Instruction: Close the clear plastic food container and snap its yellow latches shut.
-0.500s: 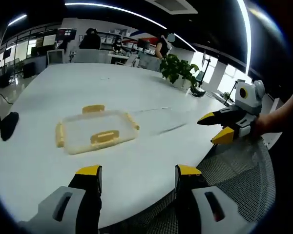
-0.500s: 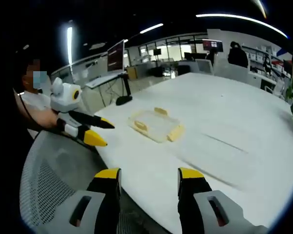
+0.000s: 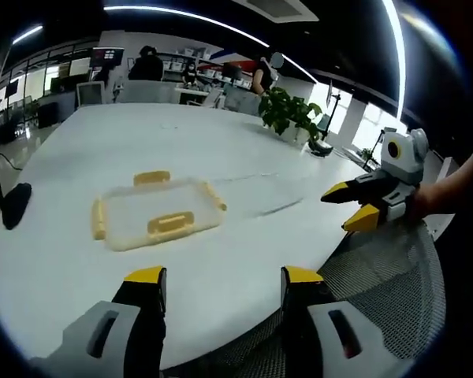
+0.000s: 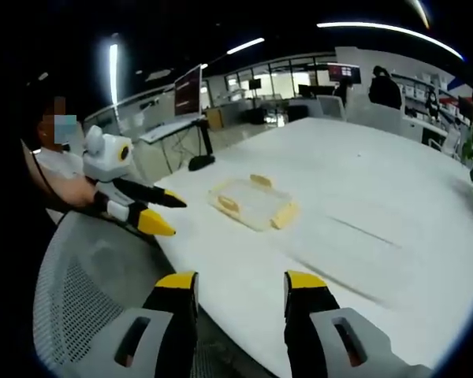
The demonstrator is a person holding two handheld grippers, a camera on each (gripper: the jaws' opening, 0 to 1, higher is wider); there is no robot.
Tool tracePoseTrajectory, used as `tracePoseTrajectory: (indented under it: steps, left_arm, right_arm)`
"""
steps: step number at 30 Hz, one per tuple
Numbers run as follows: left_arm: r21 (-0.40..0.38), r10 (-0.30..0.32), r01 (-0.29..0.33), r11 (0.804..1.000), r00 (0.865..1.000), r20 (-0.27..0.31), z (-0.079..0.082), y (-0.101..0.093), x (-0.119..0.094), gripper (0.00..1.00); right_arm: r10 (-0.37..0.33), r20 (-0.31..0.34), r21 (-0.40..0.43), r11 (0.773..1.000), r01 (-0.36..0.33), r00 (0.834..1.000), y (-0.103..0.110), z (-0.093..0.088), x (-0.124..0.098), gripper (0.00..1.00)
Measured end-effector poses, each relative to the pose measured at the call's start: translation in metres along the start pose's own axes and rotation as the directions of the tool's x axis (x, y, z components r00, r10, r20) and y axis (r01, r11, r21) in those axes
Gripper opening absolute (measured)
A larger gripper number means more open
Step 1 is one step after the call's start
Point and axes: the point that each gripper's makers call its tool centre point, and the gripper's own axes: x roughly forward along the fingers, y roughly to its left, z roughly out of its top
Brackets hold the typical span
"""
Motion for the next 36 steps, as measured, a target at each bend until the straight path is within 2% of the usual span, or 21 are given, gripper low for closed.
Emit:
tracePoseTrajectory:
  steps: [3, 16, 23, 32, 36]
  left_arm:
    - [-0.002, -0.008, 0.008, 1.000, 1.000, -0.012, -0.002, -0.001, 0.001, 0.58]
    - [-0.043, -0.030, 0.031, 0.999, 0.999, 0.022, 0.010, -0.004, -0.004, 0.58]
    - [-0.051, -0.041, 0.042, 0.998, 0.999, 0.028, 0.012, 0.000, -0.006, 0.58]
    - [-0.078, -0.036, 0.043, 0.996, 0.995, 0.094, 0.031, 0.014, -0.010, 0.58]
    - [-0.071, -0.035, 0.042, 0.997, 0.995, 0.096, 0.035, 0.018, -0.009, 0.58]
  right_arm:
    - [0.018, 0.009, 0.021, 1.000, -0.018, 1.000, 0.002, 0.003, -0.002, 0.42]
    - [0.022, 0.047, 0.064, 0.998, -0.025, 0.999, -0.003, 0.014, -0.005, 0.41]
    - [0.015, 0.097, 0.121, 0.992, -0.026, 0.995, -0.003, 0.029, 0.000, 0.40]
    - [0.022, 0.191, 0.196, 0.979, -0.060, 0.981, -0.001, 0.058, 0.008, 0.42]
    - [0.017, 0.203, 0.177, 0.983, -0.054, 0.979, -0.004, 0.065, 0.012, 0.41]
